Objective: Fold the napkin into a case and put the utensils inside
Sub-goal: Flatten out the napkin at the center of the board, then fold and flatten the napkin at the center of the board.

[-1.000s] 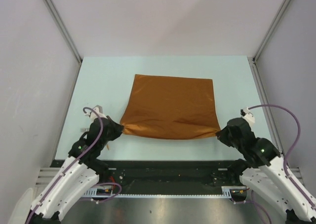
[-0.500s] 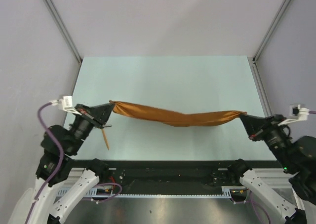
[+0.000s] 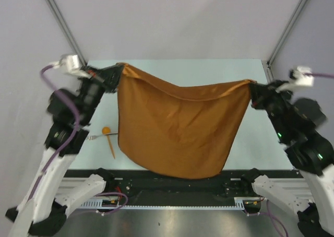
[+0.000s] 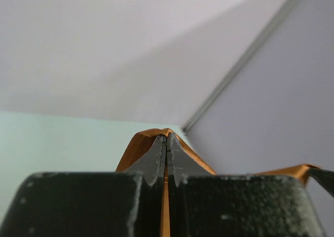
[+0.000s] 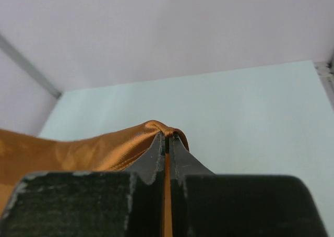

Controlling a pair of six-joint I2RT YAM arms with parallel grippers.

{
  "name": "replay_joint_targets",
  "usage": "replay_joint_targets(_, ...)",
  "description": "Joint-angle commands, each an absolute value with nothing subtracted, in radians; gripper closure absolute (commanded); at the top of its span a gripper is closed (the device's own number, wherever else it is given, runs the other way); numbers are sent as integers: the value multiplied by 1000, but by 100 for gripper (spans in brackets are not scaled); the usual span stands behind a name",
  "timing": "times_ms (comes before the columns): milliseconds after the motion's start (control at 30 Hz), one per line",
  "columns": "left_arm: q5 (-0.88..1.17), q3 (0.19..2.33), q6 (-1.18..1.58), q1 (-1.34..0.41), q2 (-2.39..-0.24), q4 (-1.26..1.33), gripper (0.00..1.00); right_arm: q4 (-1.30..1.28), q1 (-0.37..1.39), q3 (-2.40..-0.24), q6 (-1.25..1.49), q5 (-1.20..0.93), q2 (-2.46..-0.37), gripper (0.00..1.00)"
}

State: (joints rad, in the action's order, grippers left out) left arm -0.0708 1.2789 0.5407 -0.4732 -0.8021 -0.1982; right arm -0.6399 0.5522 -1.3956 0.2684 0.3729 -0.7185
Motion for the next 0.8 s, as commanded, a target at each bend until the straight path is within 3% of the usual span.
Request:
replay_joint_targets(0, -215, 1301, 558, -439, -1069, -180, 100, -534, 409, -1411, 221, 409, -966, 100)
replay_joint_targets(33, -230, 1310, 578, -416, -1113, -170, 100, -506, 208, -1378, 283, 297, -1001, 100)
replay_joint_targets(67, -271, 1316, 593, -405, -1217, -169, 100, -444, 133, -1353, 322, 103, -1070, 100)
replay_joint_targets(133, -223, 1315, 597, -352, -1319, -62, 100, -344, 60, -1296, 342, 45, -1139, 100)
replay_joint_targets(400, -65, 1405, 629, -285, -1831, 123, 100, -126, 32, -1279, 308, -100, -1644, 100)
replay_joint_targets(600, 49, 1448, 631, -268, -2009, 271, 100, -84, 11, -1365, 284, -161, -1847, 100)
replay_joint_targets(767, 70, 1529, 624, -244, -2071, 244, 100, -142, 11, -1459, 305, -186, -1936, 100)
